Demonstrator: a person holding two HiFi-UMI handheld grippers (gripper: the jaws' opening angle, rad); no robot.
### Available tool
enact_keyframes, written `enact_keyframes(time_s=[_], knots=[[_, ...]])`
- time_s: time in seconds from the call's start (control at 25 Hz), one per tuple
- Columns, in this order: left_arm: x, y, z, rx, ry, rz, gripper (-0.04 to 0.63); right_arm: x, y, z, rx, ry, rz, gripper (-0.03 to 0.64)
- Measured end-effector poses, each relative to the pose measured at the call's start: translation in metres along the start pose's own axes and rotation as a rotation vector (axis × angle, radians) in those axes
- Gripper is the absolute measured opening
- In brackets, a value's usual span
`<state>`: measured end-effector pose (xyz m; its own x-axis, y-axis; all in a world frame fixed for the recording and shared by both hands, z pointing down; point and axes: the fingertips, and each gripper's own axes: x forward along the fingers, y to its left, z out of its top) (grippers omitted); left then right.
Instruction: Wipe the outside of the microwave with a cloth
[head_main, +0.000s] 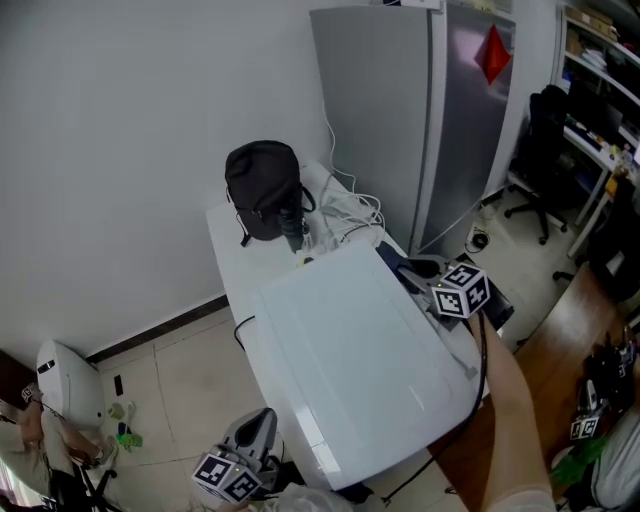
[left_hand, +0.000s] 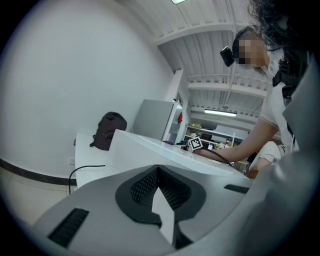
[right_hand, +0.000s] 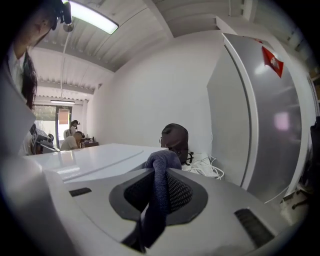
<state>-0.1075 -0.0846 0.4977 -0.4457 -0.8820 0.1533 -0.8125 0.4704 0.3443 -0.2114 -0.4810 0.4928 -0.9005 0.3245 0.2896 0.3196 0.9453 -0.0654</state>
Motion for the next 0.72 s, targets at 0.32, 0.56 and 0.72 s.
enact_keyframes(time_s=[0.32, 0.56, 0.72], knots=[[0.020, -0.007, -0.003, -0.009, -0.006, -0.045, -0.014, -0.116, 0.037, -0.057, 0.094, 0.060, -0.035, 0.071], [0.030, -0.006, 0.000, -0.010, -0.012, -0.069, -0.014, -0.187, 0.038, -0.078, 0.108, 0.022, -0.236, 0.074], [0.030, -0.006, 0.005, -0.015, -0.025, -0.064, -0.014, -0.207, 0.062, -0.086, 0.107, 0.044, -0.222, 0.074]])
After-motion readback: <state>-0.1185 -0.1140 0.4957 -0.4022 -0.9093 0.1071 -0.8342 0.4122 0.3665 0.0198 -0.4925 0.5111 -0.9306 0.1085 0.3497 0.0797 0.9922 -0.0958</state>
